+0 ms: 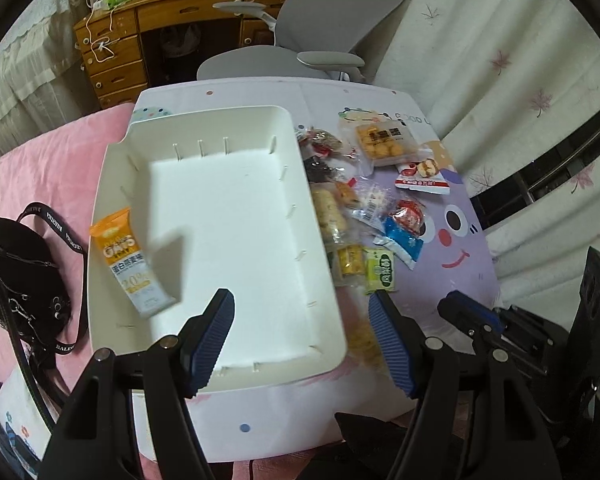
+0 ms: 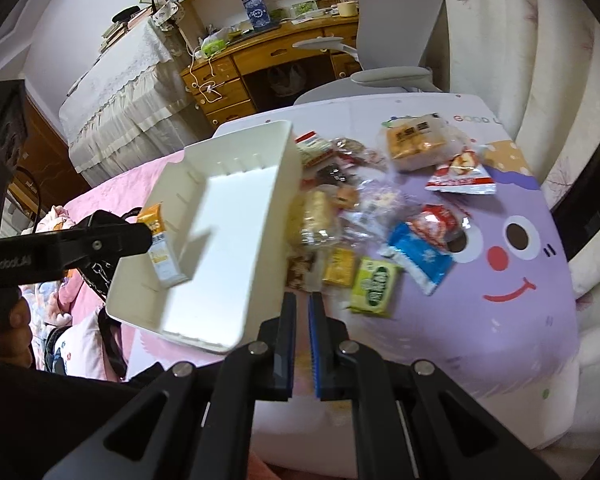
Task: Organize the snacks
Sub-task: 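Move the right gripper to the green pineapple-cake packet while the left gripper approaches the crumb bag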
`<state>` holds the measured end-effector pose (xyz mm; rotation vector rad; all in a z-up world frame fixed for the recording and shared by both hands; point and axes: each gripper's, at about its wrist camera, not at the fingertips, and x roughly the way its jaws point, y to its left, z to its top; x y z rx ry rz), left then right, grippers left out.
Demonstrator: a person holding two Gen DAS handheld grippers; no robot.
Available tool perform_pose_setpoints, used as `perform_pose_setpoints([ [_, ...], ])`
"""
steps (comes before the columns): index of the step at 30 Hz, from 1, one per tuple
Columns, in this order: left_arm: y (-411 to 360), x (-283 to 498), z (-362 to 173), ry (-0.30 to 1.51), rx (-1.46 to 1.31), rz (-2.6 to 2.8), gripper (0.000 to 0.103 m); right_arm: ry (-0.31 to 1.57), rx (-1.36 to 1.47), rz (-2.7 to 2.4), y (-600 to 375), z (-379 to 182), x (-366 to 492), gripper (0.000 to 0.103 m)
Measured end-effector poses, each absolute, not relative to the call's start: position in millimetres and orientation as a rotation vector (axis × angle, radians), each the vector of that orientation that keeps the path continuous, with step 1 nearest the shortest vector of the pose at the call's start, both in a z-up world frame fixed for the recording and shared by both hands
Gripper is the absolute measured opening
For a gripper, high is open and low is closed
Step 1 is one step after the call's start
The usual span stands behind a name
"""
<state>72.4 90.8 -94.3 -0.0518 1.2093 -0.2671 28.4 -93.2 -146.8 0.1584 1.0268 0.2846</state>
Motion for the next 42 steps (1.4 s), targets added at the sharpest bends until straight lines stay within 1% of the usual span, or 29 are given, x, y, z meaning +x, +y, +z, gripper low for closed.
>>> perform_pose_setpoints([
  [4,75.3,67.1,-96.9,1.218,-0.076,-0.239,0.069,1.027,0.139,0.324,-114.4,-148.0,28.8,0.022],
  [6,64.8,63.9,-98.8,1.221,-0.085,-0.223,0.068,1.027,0.131,0.34,-121.7,-148.3,28.6,0.029],
  [7,60.0,62.0,-99.3,1.22,-0.088,-0.218,0.068,1.027,0.122,0.352,-128.0,-148.4,29.6,0.03],
  [12,33.8,53.2,-102.2,1.216,-0.089,-0.216,0.069,1.022,0.089,0.393,-148.6,-151.2,33.2,0.043],
  [17,4.8,38.6,-110.6,1.224,-0.04,-0.209,0.074,1.011,0.039,0.438,-167.0,-158.6,41.5,0.046],
  [19,-4.5,32.1,-117.0,1.241,-0.04,-0.208,0.074,1.004,0.022,0.468,-173.2,-163.9,45.7,0.053],
  [20,-7.8,29.1,-121.2,1.253,-0.045,-0.205,0.075,0.999,0.015,0.48,-175.4,-166.6,47.3,0.059],
  [21,-10.8,25.9,-126.0,1.267,-0.053,-0.201,0.075,0.993,0.006,0.494,-176.8,-169.7,49.0,0.061],
  [28,-21.9,13.3,-163.7,1.367,-0.11,-0.166,0.08,0.939,-0.093,0.591,-174.3,-191.6,59.1,0.061],
  [31,-26.6,10.9,-183.2,1.409,-0.134,-0.149,0.084,0.913,-0.155,0.648,-168.2,-202.0,63.5,0.064],
  [35,-32.6,8.8,-205.3,1.464,-0.154,-0.121,0.084,0.876,-0.268,0.721,-155.3,-217.6,68.3,0.065],
  [42,-35.1,8.4,-235.1,1.536,-0.191,-0.061,0.084,0.876,-0.376,0.816,-136.6,-244.8,80.0,0.065],
])
